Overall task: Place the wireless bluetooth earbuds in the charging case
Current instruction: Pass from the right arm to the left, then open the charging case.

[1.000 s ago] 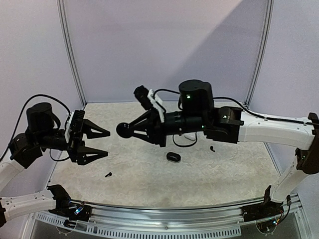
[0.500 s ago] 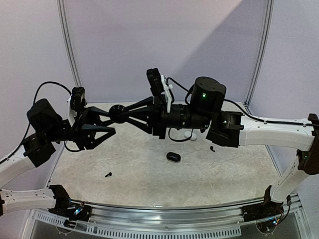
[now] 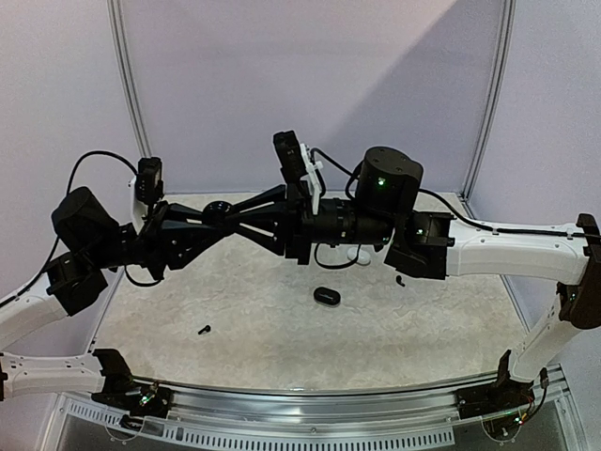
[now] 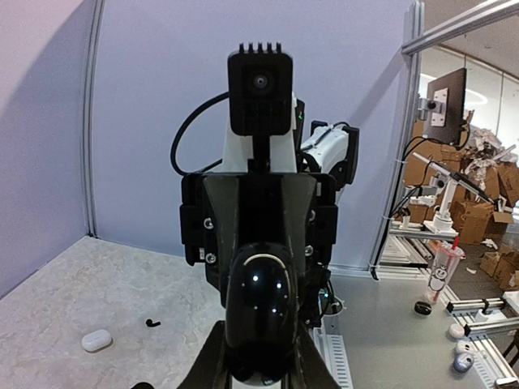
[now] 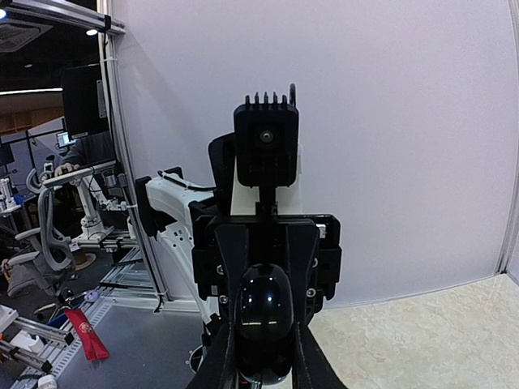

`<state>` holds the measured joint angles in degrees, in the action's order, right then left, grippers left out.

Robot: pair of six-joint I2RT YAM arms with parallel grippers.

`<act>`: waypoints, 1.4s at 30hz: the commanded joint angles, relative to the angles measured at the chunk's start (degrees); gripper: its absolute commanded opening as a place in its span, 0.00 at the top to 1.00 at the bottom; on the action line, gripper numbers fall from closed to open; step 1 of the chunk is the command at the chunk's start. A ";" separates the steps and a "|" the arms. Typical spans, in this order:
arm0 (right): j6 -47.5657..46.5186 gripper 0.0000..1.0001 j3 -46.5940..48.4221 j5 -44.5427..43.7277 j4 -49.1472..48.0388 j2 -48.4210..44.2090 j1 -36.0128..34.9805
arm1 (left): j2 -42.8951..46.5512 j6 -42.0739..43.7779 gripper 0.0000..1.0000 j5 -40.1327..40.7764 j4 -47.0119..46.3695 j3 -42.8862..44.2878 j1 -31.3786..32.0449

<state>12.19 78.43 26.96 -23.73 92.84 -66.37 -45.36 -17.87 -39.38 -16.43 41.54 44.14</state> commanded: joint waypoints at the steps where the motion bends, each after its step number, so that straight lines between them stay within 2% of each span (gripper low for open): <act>1: -0.14 1.00 1.15 -1.30 -1.07 -0.01 -0.02 | -0.16 -0.28 0.81 -0.56 0.15 -0.71 1.30; 3: -0.35 1.00 1.12 -1.25 -1.20 -0.11 0.00 | -0.14 -0.61 0.67 -0.53 0.13 -0.89 1.30; 9: -0.58 1.00 0.91 -1.12 -1.77 -0.42 -0.06 | -0.11 -0.83 0.67 -1.25 -0.12 -1.41 1.30; 13: -0.79 1.00 1.05 -1.30 -1.25 -0.25 -0.05 | -0.91 -1.33 0.77 -1.76 -1.21 -0.35 1.39; 17: -0.54 1.00 1.24 -0.87 -1.14 0.32 -0.07 | -1.15 -0.94 1.00 -1.78 -1.57 0.12 1.48; 20: -0.57 1.00 0.77 -1.30 -1.35 0.12 0.01 | -0.70 -1.25 1.00 -1.25 -0.70 -0.22 1.48; 21: -0.54 0.97 0.76 -1.90 -0.74 -0.06 0.01 | -0.51 -1.10 1.00 -0.44 0.00 -0.31 1.48; 23: -0.92 0.70 1.31 -4.16 2.67 -0.39 -0.02 | -0.14 1.35 1.00 1.60 2.28 -0.17 1.48; 25: -2.16 0.52 2.11 -6.35 7.33 -0.99 -0.04 | 0.21 5.55 1.00 3.22 5.79 0.23 1.48; 27: -3.69 0.45 2.77 -8.62 11.17 -1.89 -0.09 | 0.57 9.93 1.00 3.96 9.68 0.81 1.48; 31: -7.06 0.40 4.73 -11.19 17.76 -2.46 -0.81 | 0.65 14.47 1.00 4.33 14.13 1.79 1.56; 34: -8.78 0.42 7.37 -11.06 21.92 -1.11 -1.48 | 0.39 15.97 1.00 4.34 15.48 2.34 1.59; 40: -10.89 0.75 13.24 -9.22 29.57 3.59 -2.28 | 0.17 16.53 1.00 6.81 20.17 3.62 1.65; 42: -11.49 0.82 13.98 -8.81 30.50 4.21 -2.41 | 0.32 15.80 1.00 7.85 20.80 3.92 1.65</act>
<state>2.98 90.50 17.74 -0.01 94.39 -68.23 -45.30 -2.81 -33.98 0.34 43.70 44.73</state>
